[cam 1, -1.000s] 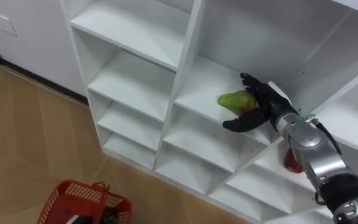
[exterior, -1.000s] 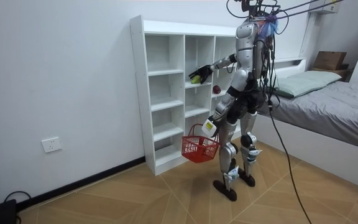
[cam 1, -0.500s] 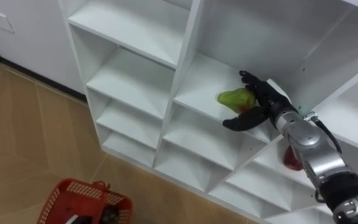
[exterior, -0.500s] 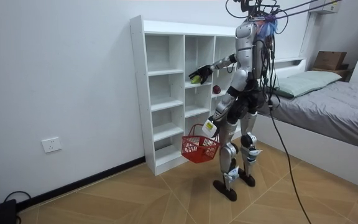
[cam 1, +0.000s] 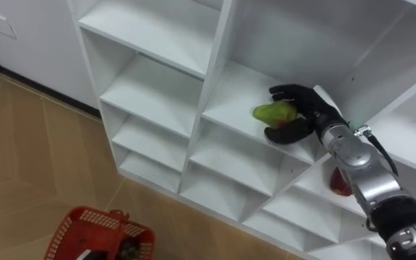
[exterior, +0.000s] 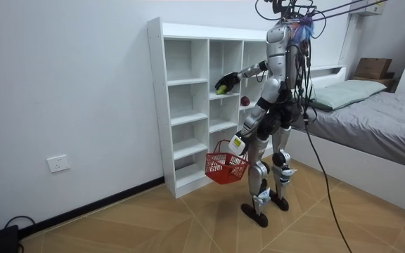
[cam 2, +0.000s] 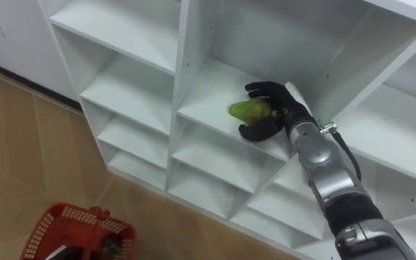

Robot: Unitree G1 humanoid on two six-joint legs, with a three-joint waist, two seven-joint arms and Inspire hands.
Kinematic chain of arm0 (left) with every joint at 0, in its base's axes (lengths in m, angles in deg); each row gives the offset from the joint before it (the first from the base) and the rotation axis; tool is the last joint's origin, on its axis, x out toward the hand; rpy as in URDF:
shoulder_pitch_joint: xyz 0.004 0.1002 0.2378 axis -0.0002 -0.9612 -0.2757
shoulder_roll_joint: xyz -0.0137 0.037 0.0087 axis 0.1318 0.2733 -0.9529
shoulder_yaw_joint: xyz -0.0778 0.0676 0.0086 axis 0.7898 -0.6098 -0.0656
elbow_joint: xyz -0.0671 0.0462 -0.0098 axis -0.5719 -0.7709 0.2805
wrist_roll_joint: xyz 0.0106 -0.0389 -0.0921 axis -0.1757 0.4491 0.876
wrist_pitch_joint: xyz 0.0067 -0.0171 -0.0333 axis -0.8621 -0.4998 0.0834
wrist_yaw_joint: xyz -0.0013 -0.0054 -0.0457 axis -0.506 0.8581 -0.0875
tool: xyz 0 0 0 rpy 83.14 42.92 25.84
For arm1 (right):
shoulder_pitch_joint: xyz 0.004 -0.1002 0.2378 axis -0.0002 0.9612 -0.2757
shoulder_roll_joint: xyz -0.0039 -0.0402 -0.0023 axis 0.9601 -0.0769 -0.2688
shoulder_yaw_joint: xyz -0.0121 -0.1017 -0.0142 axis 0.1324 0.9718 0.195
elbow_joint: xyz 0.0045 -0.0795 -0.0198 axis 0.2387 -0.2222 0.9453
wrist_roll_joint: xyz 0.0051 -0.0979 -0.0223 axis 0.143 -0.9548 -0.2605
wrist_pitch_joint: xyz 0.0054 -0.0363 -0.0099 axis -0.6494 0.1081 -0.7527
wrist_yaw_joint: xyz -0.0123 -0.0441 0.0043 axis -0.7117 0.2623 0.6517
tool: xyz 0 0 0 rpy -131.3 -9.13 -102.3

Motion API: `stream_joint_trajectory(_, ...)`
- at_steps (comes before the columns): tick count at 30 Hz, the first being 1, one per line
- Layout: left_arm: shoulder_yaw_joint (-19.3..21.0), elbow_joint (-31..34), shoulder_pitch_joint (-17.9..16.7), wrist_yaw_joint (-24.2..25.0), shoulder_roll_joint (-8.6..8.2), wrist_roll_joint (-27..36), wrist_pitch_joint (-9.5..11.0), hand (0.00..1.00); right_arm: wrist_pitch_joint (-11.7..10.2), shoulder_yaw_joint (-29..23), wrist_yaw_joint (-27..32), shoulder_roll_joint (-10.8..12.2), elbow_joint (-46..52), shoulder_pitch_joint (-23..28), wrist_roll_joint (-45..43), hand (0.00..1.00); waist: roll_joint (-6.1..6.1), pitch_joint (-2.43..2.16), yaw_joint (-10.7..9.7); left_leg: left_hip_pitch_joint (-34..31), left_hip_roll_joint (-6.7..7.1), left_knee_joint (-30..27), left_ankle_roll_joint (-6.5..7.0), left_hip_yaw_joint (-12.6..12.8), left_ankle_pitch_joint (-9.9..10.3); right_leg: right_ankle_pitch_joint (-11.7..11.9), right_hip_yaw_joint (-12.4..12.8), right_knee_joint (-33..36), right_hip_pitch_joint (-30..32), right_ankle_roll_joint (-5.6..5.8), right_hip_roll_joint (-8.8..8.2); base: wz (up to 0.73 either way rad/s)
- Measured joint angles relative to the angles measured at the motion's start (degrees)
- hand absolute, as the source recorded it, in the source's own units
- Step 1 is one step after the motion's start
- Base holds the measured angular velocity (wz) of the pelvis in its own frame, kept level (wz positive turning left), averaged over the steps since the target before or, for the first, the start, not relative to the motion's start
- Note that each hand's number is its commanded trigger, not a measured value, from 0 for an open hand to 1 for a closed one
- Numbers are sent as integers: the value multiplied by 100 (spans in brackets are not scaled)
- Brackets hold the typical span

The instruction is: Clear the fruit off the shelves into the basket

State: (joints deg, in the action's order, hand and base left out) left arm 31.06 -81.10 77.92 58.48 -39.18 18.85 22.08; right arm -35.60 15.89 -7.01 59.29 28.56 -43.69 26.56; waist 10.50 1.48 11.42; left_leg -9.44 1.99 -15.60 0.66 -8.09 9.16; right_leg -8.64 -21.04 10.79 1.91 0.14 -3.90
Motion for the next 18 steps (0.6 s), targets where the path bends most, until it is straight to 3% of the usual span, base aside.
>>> stream_joint_trajectory(4,-2,0,0,-2,1,0,0,100,22,2,-80,0,-27,-2,2,100,-8,-3,0,-2,-1,-2,0,0,0,0,-4,0,-1,0,1,0)
stream_joint_trajectory(11,-58,0,-7,-6,-11,-1,-3,100,44,0,-188,5,-175,-15,2,100,-51,-48,-8,29,18,-10,12,-41,-9,1,-52,-9,-62,3,-11,3)
stream_joint_trajectory(18,-94,11,-7,-21,-39,-5,-28,100,54,-44,-305,6,-322,-15,24,100,-87,-45,-10,117,52,-8,8,-141,-14,-9,-111,-13,-169,20,-24,6)
